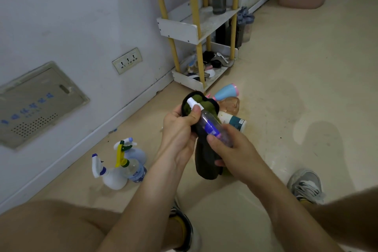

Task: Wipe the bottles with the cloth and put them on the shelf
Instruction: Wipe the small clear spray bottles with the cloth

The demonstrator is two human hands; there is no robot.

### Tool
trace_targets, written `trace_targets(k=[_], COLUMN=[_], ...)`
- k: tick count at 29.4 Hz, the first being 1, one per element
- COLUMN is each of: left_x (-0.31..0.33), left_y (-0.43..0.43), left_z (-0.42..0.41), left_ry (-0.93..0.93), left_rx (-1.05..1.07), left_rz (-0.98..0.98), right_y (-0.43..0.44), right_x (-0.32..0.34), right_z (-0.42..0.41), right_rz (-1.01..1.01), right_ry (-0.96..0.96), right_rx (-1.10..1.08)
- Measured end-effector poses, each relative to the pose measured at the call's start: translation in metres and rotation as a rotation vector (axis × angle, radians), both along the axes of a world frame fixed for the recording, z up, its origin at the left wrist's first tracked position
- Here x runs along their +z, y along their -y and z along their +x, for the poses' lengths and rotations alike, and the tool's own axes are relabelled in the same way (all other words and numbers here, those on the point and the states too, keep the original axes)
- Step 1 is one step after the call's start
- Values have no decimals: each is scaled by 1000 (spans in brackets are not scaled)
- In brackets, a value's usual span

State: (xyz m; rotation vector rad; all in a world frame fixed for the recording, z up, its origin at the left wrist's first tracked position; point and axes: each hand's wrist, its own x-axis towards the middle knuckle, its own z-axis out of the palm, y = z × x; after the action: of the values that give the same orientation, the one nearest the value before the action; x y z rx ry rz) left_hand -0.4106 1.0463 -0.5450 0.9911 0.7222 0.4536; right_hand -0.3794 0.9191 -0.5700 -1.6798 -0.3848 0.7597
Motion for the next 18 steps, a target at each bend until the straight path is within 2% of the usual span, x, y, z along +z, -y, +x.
trace_targets(k=[5,6,10,14,16,18], left_x=[4,4,1,0,-1,-2], left_y=[-3,-4,2,23,26,22], left_z=[0,0,2,-4,-6,-6], left_ry=[6,0,-55,-32,-30,-50], left_rx=[10,25,110,14,-2,46], left_rz=[21,34,61,-7,-13,19], right_y=[5,4,-5,-9,-11,-10], right_x=[10,11,2,-4,-7,-8], right_z=[1,0,-10,-6,-10,-15], right_rz=[124,116,-98,-313,-331,-281], right_ry=[-217,-165,403,804,938,900], right_rx=[39,13,-172,-288,-306,-201])
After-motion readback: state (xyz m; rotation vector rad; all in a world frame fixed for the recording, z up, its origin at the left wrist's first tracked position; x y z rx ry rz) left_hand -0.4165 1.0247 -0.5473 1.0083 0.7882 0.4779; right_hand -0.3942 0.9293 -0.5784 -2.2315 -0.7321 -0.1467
